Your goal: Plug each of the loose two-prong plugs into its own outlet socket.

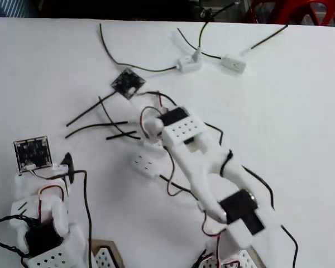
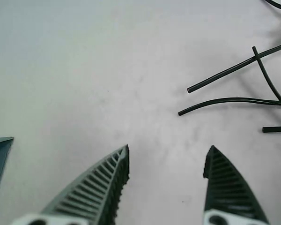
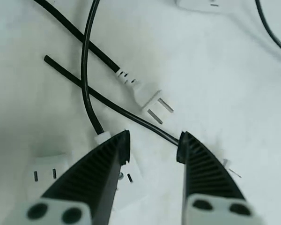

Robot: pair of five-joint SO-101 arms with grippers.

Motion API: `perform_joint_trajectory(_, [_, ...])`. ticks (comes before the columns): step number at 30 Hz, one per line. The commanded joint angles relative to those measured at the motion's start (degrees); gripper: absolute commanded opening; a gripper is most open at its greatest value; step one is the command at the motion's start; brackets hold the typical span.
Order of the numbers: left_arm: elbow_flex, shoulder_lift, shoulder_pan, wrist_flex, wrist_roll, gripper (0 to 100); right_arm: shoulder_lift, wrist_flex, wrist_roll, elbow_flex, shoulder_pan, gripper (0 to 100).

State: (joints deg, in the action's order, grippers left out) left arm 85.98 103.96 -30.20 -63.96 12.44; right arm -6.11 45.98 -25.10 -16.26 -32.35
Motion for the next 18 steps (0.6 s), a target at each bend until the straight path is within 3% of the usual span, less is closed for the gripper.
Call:
perform_joint_trajectory(1, [-0.2, 0.6, 0.9, -0.1, -0.2, 26, -3.4, 0.0, -2.3, 6.4, -1.7, 16.0])
perform_joint_trajectory(18, [-0.2, 0.6, 0.9, -0.1, -0.2, 26, -24.5, 2.8, -4.9, 22.9, -2.9, 15.9])
